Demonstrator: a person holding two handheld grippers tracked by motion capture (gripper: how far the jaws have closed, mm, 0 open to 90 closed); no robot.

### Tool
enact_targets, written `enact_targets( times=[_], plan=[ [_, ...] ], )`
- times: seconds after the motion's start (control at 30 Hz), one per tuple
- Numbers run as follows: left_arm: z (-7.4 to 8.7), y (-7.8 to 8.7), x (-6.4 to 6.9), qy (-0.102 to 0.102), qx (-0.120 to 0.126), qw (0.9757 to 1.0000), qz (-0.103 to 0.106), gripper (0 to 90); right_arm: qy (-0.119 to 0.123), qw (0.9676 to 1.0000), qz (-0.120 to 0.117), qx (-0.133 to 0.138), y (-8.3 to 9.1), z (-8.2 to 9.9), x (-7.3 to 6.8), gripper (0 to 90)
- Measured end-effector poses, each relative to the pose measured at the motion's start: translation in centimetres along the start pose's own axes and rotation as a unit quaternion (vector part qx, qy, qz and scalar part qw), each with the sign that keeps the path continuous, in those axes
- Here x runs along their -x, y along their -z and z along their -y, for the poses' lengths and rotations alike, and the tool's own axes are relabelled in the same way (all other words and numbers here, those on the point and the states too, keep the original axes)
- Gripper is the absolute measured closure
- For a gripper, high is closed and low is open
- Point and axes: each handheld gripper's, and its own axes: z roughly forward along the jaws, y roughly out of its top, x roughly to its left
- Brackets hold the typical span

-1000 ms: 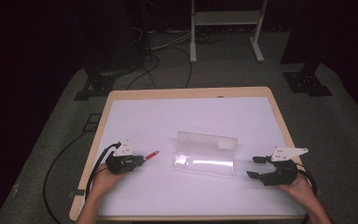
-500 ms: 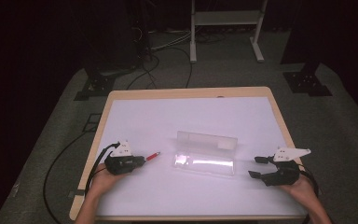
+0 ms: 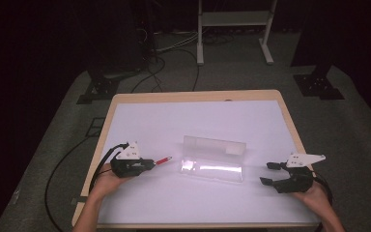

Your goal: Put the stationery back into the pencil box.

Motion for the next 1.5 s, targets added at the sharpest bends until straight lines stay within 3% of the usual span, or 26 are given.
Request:
enact_targets(
  times=[0.37,0.77,1.5],
  plan=[
    [-2.8,-0.9,0.3,-0.032,0.001,0.9992,0.026,79.2,-0.005,1.0,0.006,0.002,0.3,0.3,0.2,27.3],
    [-5.3,-2.5,0.6,-0.06,0.002,0.9966,0.056,79.2,-0.005,0.9999,0.014,0.0,0.2,0.3,0.2,23.2],
    [-9.1,-5.7,1.1,-0.087,0.006,0.9921,0.09,79.2,-0.006,0.9998,0.017,-0.007,0.1,0.7,0.2,21.9]
  ],
)
